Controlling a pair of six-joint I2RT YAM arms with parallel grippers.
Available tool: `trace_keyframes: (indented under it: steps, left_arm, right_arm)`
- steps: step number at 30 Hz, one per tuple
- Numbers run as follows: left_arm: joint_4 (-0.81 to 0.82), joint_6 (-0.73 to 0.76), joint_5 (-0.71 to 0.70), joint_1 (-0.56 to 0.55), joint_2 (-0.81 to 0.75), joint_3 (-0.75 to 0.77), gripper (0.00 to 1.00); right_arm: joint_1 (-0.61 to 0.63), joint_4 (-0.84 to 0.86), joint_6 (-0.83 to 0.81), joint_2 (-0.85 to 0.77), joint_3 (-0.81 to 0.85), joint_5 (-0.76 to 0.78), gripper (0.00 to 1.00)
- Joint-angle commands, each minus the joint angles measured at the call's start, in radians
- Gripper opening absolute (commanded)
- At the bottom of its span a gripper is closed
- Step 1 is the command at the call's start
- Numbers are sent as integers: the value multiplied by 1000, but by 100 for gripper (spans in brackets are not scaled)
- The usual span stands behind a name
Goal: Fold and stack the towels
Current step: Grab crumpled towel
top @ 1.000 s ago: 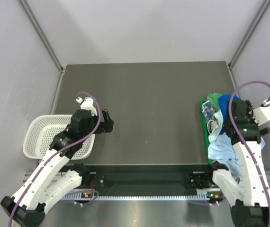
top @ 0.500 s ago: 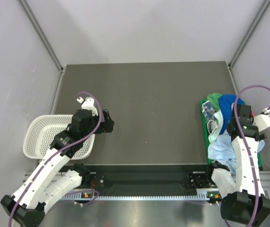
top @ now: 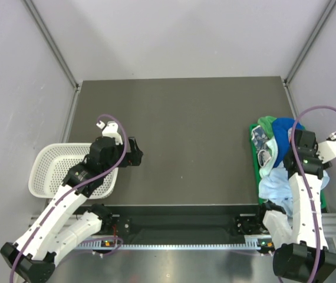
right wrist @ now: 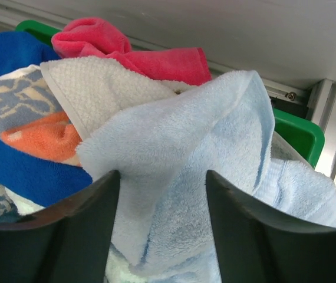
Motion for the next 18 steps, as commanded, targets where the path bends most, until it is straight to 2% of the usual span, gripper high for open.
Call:
trace_keyframes:
  steps: [1,5,9,13,14,16,17,18]
  left_arm:
    - [10,-6,-16,-8,-5,0,95]
    - [10,-6,-16,-8,-2,0,95]
    - [15,-6,-10,-9,4,-1,95]
    - [12,-6,-9,-9,18,0,95]
    - [13,-6,-7,-8,18,0,95]
    - [12,-6,-10,-9,14,0,95]
    - [13,-6,-12,-9,12,0,95]
    - [12,-7,-13,-9,8,0,95]
  right_arm:
    - [-15,46,-17,18,-9,-10,63]
    - [-15,71,-15,21,-41,-18,72]
    - [-20,109,-17,24,-66,-25,69]
    - [-24,132,-25,18,-72,-22,39]
    - [-26,136,-28,17,-70,-19,28]
    - [-26,137,-38,6,-52,-15,15]
    - [-27,129,-41,3,-43,-16,0]
    - [-26,123,-44,-5,-32,-18,0]
